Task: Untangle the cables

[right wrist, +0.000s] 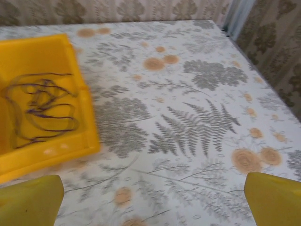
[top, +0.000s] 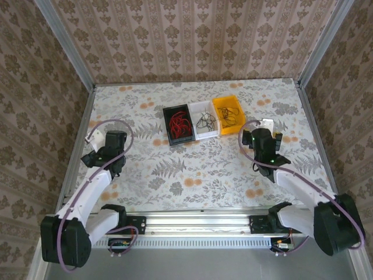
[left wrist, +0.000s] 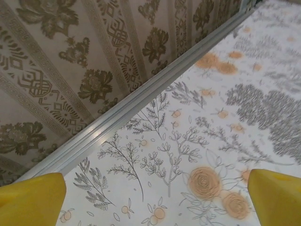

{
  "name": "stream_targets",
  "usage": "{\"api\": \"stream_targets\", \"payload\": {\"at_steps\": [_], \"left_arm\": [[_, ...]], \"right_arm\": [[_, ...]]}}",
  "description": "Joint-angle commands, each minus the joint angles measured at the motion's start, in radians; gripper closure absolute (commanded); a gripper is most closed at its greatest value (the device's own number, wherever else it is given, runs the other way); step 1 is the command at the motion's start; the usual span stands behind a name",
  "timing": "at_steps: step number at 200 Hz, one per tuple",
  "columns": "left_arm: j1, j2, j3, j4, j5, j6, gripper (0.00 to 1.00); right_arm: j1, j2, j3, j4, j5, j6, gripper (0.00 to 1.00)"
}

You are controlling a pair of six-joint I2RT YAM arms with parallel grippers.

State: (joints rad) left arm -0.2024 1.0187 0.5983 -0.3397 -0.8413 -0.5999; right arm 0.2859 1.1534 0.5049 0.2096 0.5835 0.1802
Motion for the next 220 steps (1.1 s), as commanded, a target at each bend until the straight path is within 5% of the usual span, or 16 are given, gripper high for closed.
{"api": "stream_targets", "payload": {"at_steps": [1, 12, 35, 67, 75, 92, 139, 151, 163, 176, 213, 220], "left_arm": [[0.049, 0.084, 0.007, 0.125, 0.006, 0.128, 0.00], [0.055, 0.131, 0.028, 0.149, -0.020, 0.150, 0.00], [0.054, 0.197, -0.028, 0.393, -0.016, 0.344, 0.00], [0.065, 0.250, -0.124, 0.585, -0.008, 0.373, 0.00], [0.060, 0.250, -0.134, 0.616, 0.004, 0.392, 0.00], [0.069, 0.251, -0.165, 0.727, 0.065, 0.447, 0.00], [0.150, 0.309, -0.242, 1.046, 0.196, 0.438, 0.00], [0.191, 0.405, -0.290, 1.270, 0.245, 0.451, 0.00], [0.172, 0.364, -0.255, 1.106, 0.251, 0.411, 0.00], [0.175, 0.394, -0.284, 1.237, 0.278, 0.467, 0.00], [0.168, 0.472, -0.247, 1.253, 0.653, 0.608, 0.00], [0.138, 0.559, -0.240, 1.378, 0.671, 0.686, 0.00]], "right_arm": [[-0.052, 0.114, -0.074, 0.352, 0.037, -0.057, 0.00], [-0.067, 0.191, -0.103, 0.483, -0.018, -0.110, 0.00], [-0.079, 0.227, -0.055, 0.436, -0.100, -0.174, 0.00], [-0.171, 0.352, -0.063, 0.585, -0.251, -0.184, 0.00], [-0.236, 0.334, -0.038, 0.498, -0.367, -0.130, 0.00], [-0.286, 0.382, -0.104, 0.677, -0.531, -0.132, 0.00], [-0.286, 0.378, -0.103, 0.655, -0.522, -0.131, 0.00], [-0.285, 0.378, -0.103, 0.657, -0.521, -0.131, 0.00], [-0.278, 0.374, -0.101, 0.647, -0.507, -0.135, 0.00], [-0.269, 0.373, -0.103, 0.647, -0.488, -0.140, 0.00], [-0.260, 0.376, -0.100, 0.648, -0.473, -0.145, 0.00], [-0.261, 0.375, -0.100, 0.646, -0.473, -0.145, 0.00]]}}
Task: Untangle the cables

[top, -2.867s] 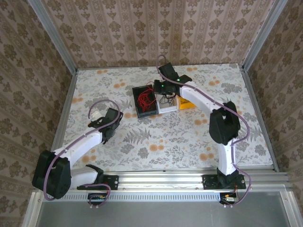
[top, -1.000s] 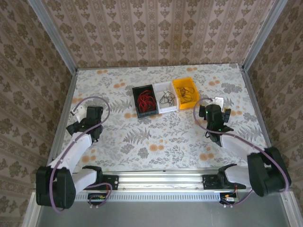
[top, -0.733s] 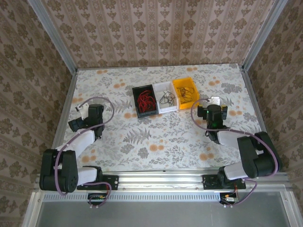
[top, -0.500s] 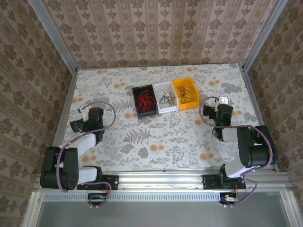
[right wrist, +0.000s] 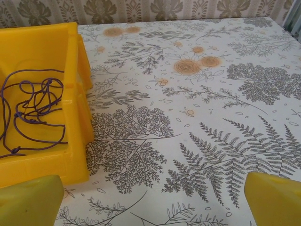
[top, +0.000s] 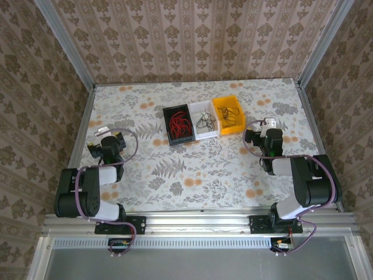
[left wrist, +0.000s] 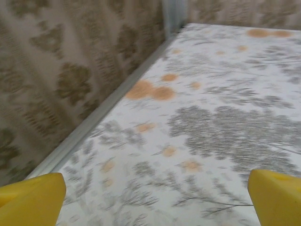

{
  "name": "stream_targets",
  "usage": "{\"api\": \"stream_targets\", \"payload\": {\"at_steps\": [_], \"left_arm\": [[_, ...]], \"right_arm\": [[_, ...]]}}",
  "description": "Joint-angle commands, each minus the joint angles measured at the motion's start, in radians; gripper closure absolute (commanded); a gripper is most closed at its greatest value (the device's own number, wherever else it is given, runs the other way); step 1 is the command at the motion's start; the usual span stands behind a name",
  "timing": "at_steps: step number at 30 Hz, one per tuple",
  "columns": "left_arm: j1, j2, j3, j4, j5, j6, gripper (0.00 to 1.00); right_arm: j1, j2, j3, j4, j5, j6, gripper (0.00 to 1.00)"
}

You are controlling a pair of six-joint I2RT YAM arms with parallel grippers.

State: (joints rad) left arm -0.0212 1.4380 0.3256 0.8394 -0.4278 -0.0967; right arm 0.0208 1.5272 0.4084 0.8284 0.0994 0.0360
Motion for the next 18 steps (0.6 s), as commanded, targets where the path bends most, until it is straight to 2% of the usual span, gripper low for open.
{"api": "stream_targets", "payload": {"at_steps": [1, 2, 3, 4, 6, 7, 18], "left_arm": [[-0.050, 0.149, 0.034, 0.211, 0.252, 0.192, 0.00], [-0.067, 0.122, 0.040, 0.127, 0.213, 0.177, 0.00], [-0.040, 0.093, 0.049, 0.068, 0.241, 0.134, 0.00], [-0.026, 0.121, 0.043, 0.139, 0.214, 0.130, 0.00], [-0.017, 0.101, 0.052, 0.077, 0.228, 0.105, 0.00], [-0.018, 0.117, 0.046, 0.123, 0.222, 0.120, 0.00], [-0.019, 0.114, 0.048, 0.112, 0.222, 0.121, 0.00]], "right_arm": [[0.004, 0.001, -0.003, 0.026, 0.011, -0.001, 0.00], [0.004, 0.003, -0.002, 0.027, 0.011, -0.001, 0.00], [0.004, 0.002, -0.003, 0.026, 0.011, -0.001, 0.00], [0.004, 0.002, -0.003, 0.027, 0.009, -0.001, 0.00], [0.004, 0.003, -0.001, 0.025, 0.010, 0.000, 0.00], [0.004, 0.004, 0.000, 0.024, 0.009, 0.001, 0.00], [-0.009, 0.002, 0.000, 0.021, -0.023, 0.002, 0.00]]}}
